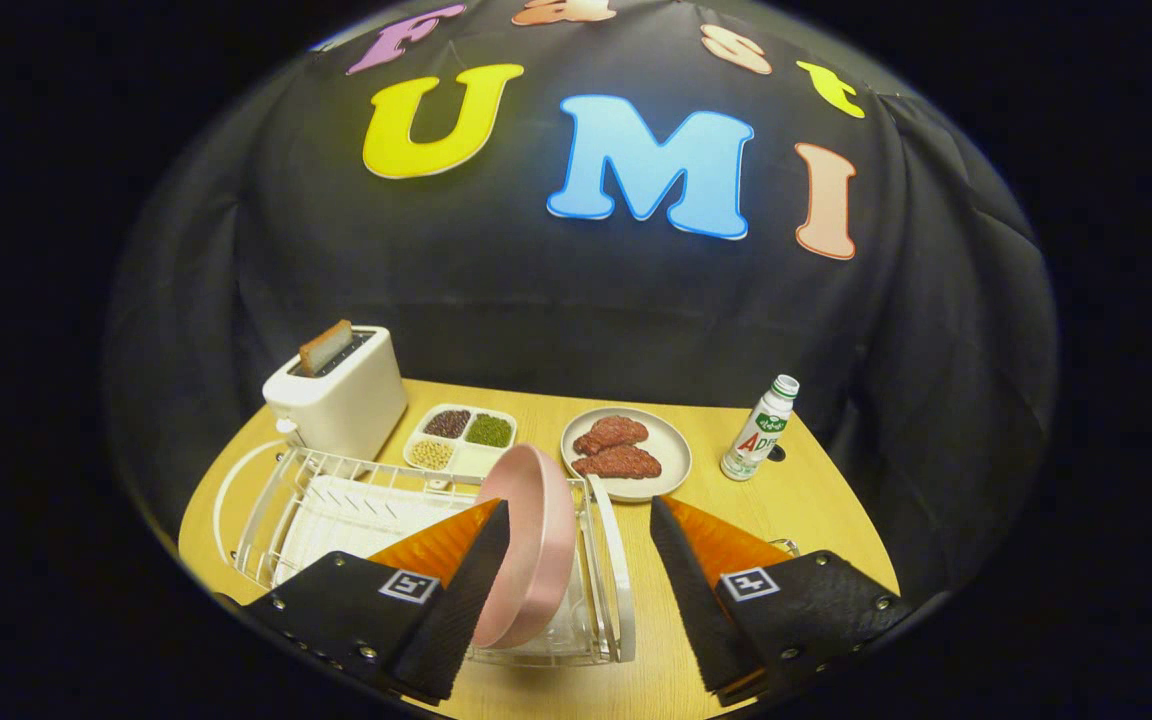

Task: Take the plate from the dish rack, then take the spoon from the basket and place it into the plate.

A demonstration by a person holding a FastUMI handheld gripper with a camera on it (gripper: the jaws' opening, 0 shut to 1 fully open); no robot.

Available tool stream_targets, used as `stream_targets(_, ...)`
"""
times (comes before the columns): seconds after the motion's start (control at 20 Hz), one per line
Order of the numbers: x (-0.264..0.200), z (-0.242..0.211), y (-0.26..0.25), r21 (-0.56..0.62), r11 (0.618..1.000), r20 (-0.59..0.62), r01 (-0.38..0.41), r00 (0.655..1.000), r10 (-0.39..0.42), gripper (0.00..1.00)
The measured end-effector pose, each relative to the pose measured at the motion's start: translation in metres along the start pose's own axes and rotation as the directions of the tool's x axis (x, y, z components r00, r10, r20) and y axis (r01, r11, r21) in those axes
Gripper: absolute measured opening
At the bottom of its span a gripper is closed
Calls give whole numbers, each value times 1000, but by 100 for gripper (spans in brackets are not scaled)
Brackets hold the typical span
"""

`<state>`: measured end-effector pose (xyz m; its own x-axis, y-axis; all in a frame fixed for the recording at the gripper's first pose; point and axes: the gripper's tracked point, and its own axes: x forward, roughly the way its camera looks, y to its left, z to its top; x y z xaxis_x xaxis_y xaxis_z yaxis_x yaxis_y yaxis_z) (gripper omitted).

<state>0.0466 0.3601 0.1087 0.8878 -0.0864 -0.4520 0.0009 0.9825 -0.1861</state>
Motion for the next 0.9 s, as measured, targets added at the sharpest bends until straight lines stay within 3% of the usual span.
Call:
stream_targets(0.2, 14, -14, -2, -30, 995, -56, 95, 994, -97, 75)
stream_targets(0.3, 18, -19, -3, -64, 985, -72, 159, 984, -163, 56)
stream_targets(0.35, 21, -22, -1, -85, 981, -83, 172, 980, -179, 33)
stream_targets(0.45, 19, -25, 5, -119, 977, -98, 175, 977, -187, 21)
stream_targets(0.5, 19, -22, 8, -124, 976, -96, 179, 977, -191, 21)
stream_targets(0.55, 18, -22, 10, -150, 971, -104, 184, 974, -201, 14)
stream_targets(0.9, 8, -4, 15, -205, 943, -70, 263, 957, -282, 14)
